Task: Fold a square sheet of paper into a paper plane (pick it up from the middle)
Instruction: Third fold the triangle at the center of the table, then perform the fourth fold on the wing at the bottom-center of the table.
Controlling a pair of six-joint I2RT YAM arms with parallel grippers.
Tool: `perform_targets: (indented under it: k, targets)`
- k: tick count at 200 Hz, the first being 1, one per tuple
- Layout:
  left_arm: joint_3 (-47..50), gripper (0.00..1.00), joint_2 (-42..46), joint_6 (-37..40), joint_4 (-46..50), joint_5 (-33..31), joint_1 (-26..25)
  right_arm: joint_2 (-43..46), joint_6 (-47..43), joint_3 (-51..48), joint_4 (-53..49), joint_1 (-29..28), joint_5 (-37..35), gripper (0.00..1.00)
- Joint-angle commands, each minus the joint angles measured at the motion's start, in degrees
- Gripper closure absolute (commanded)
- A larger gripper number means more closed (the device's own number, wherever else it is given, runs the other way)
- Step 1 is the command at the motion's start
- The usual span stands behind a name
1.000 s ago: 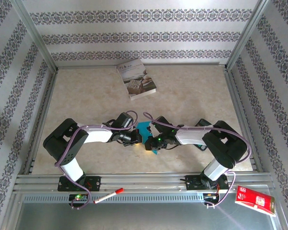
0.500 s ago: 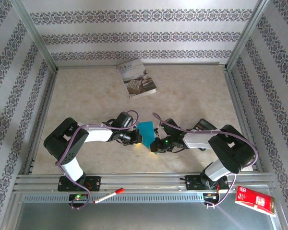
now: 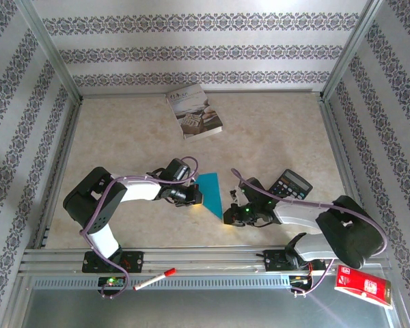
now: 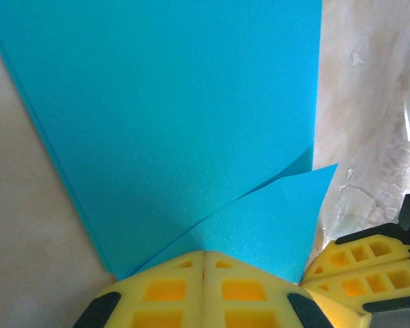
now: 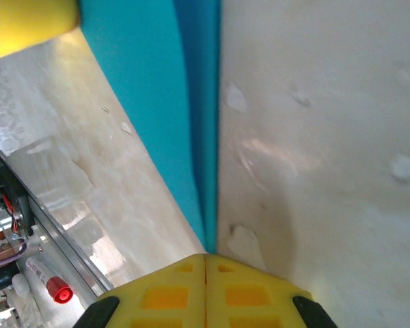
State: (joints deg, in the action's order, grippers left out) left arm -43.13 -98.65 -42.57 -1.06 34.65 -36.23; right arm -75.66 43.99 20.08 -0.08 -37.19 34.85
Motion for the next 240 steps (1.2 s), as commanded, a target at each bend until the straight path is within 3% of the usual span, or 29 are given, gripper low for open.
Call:
perform_targets:
  k: [1,24,49,99,165,240]
  targets:
    - [0.23,1.0,-3.08,2.09,7.21,-7.22,2.29,4.12,0.52,-0.74,-6.43,1.11,-0.81,0.94]
    - [-1.53,1.0,-2.42,2.36,6.88,-4.41,2.3,6.32,-0.95,5.37,-4.17,1.07,-0.07,0.92]
    - [-5.91,0.96,-0.92,3.42,9.09,-2.7,2.35,1.85,-2.9,11.23,-2.56,0.83,-0.61,0.92]
    - [-9.48,0.78,4.89,3.88,12.79,-0.77,4.16,-7.87,-6.3,18.77,-1.6,3.7,-4.45,0.92]
    - [-1.12,0.7,13.15,-0.89,10.73,-0.59,6.66,-15.9,-9.31,20.97,-1.55,6.25,-1.09,0.93]
    - [0.91,0.62,10.0,-2.08,7.18,1.27,6.19,-20.14,-8.61,20.34,-1.92,6.52,-5.22,0.95]
